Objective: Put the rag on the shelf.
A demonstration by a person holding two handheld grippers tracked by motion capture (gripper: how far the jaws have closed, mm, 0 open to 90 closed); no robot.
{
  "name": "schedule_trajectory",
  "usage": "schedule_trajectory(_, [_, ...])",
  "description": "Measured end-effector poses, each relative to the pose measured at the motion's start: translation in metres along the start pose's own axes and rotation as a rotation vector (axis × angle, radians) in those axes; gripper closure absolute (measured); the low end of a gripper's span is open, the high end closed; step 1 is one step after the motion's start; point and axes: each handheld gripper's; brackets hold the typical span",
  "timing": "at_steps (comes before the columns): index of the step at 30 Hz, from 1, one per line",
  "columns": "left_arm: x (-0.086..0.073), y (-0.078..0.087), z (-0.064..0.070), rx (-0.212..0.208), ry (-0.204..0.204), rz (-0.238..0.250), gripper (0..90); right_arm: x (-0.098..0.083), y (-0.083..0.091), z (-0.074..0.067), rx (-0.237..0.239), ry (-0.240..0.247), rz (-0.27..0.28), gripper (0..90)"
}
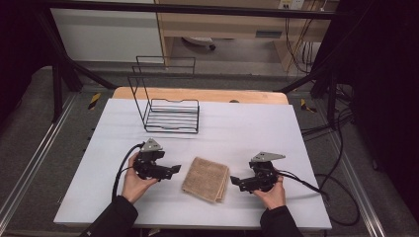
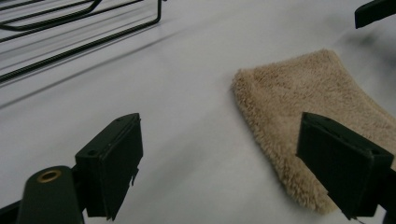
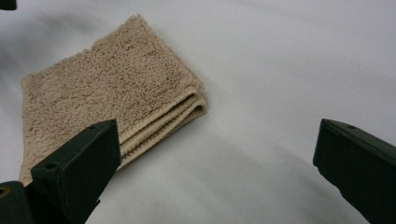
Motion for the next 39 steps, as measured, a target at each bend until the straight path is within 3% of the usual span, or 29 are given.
schedule_trajectory(5, [0.013,-0.018,0.007,0.022,0.01,-0.022,21.6,0.0,0.0,0.0,-0.001,0.002,0.005,1.7])
schedule_trajectory(12, [0.024,-0.038,0.011,0.0,0.043,-0.043,35.7,-0.001,0.0,-0.001,0.0,-0.002,0.005,2.2])
schedule_trajectory(24, [0.033,-0.069,0.02,-0.009,0.052,-0.116,62.1,-0.001,0.0,-0.001,0.005,-0.001,0.009,3.3])
schedule_trajectory(31, [0.031,-0.077,0.02,-0.037,0.063,-0.143,74.9,-0.001,-0.001,-0.001,0.009,-0.001,0.006,3.7])
schedule_trajectory(39, [0.031,-0.077,0.021,-0.044,0.065,-0.15,83.7,-0.001,-0.001,-0.001,0.012,0.0,0.005,4.3])
Point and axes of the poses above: each handheld gripper's, and its own axes: y roughly backward along the jaws, x roughly out of its top, z roughly to its right, and after that the axes turned 5 degrees about -z, right-handed
